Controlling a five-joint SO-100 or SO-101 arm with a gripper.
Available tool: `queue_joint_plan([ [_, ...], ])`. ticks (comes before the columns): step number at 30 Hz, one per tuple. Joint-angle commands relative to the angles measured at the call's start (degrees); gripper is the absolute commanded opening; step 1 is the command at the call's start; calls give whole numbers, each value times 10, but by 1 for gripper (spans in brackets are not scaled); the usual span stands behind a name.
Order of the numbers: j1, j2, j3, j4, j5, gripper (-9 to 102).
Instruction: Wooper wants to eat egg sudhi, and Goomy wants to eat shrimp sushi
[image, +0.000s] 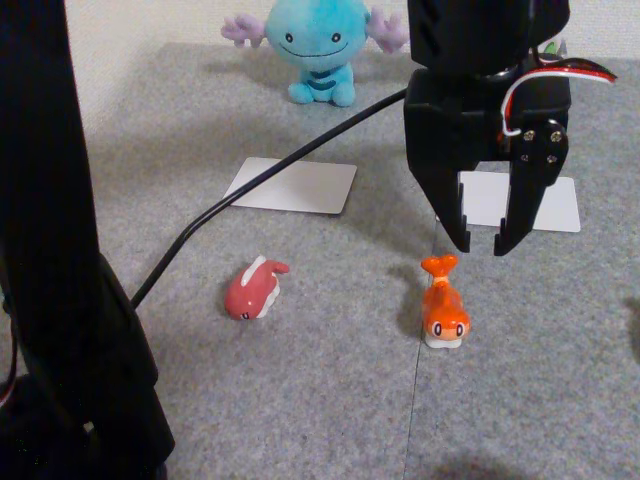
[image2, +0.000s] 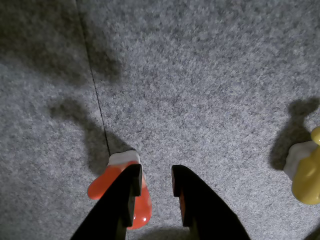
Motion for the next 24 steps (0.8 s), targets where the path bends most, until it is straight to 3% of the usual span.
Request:
queue_joint_plan([
  [1, 25, -243, -481, 285, 53, 26],
  [14, 25, -235, -481, 290, 52, 26],
  [24, 43, -92, -459, 293, 28, 26],
])
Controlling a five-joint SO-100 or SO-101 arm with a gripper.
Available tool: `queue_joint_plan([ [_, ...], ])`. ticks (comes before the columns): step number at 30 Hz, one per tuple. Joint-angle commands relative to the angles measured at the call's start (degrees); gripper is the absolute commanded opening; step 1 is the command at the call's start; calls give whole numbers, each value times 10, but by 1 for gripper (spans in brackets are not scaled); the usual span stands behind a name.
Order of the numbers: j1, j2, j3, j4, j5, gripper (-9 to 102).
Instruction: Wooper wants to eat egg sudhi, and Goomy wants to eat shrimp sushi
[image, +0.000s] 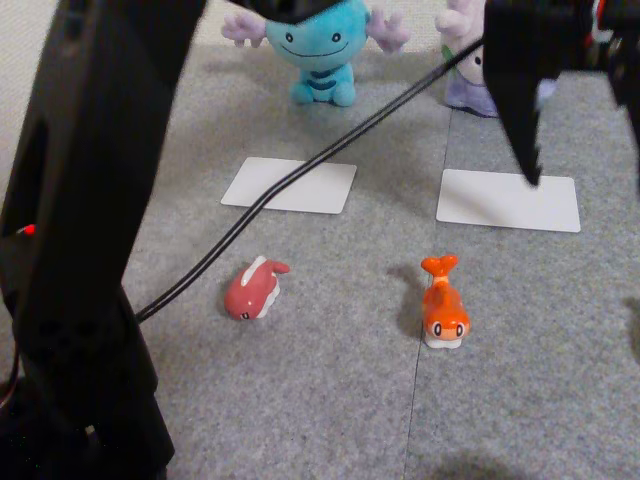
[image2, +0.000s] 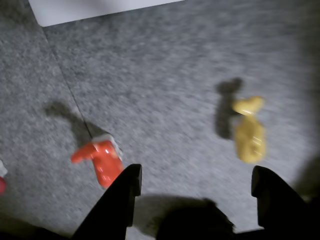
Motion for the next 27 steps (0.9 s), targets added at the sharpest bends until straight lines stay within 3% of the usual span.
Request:
queue_joint_plan([
  [1, 8, 95, 11, 13, -14, 26],
  [11, 31, 281, 333, -19, -128, 26],
  [22, 102, 245, 340, -217, -225, 26],
  [27, 103, 198, 340, -243, -227, 26],
])
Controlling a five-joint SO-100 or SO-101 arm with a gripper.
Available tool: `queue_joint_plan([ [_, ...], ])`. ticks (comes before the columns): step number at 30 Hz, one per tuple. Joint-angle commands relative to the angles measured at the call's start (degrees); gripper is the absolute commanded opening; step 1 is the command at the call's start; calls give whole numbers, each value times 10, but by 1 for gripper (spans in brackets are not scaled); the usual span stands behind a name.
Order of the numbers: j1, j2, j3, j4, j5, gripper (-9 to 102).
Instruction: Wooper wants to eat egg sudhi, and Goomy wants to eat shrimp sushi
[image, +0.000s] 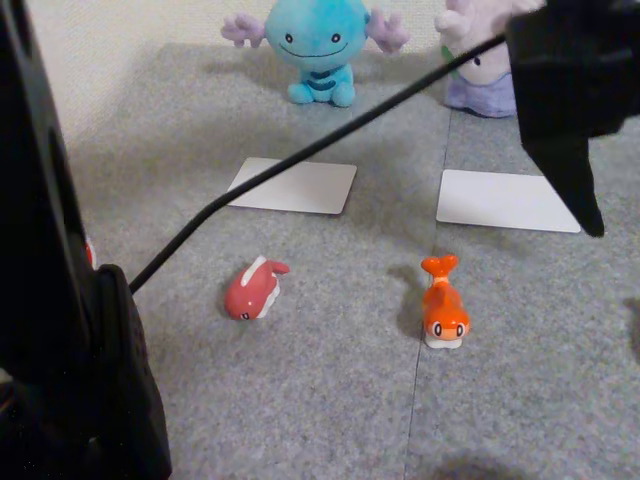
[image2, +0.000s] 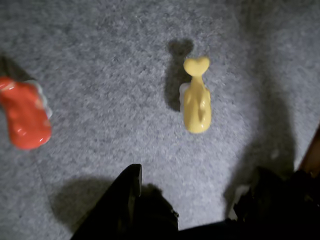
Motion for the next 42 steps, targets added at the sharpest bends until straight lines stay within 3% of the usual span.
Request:
queue_joint_plan([
  [1, 6, -13, -4, -18, -4, 27],
  [10, 27, -130, -113, -11, 6, 33],
  [20, 38, -345, -359, 135, 7, 33],
  [25, 34, -419, -426, 154, 30, 33],
  [42, 33, -439, -447, 167, 45, 4],
])
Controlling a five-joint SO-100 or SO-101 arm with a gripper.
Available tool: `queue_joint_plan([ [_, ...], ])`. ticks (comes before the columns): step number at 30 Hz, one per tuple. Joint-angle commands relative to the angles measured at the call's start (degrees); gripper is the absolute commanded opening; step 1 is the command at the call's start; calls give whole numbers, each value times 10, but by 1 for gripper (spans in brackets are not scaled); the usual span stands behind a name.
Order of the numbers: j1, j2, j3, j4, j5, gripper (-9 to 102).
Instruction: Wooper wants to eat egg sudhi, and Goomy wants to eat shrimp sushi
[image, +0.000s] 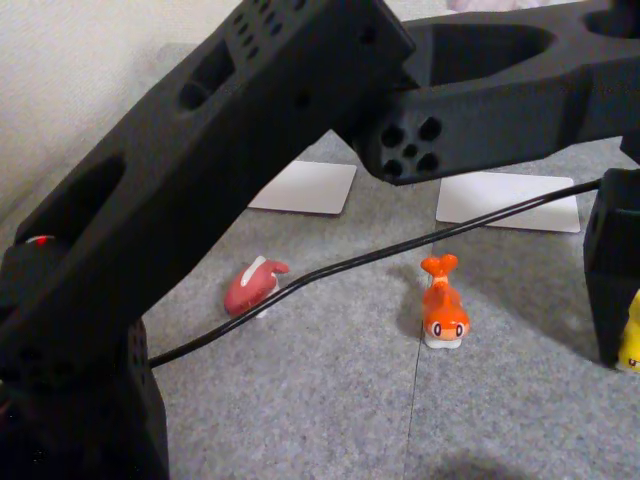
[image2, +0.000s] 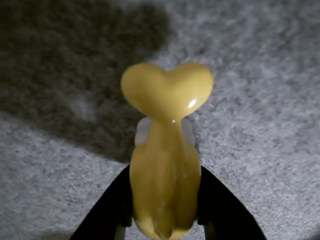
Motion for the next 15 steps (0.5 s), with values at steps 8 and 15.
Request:
queue_joint_plan([
  [8, -47, 75, -19, 50, 57, 4],
  [15, -189, 169, -15, 80, 190, 4],
])
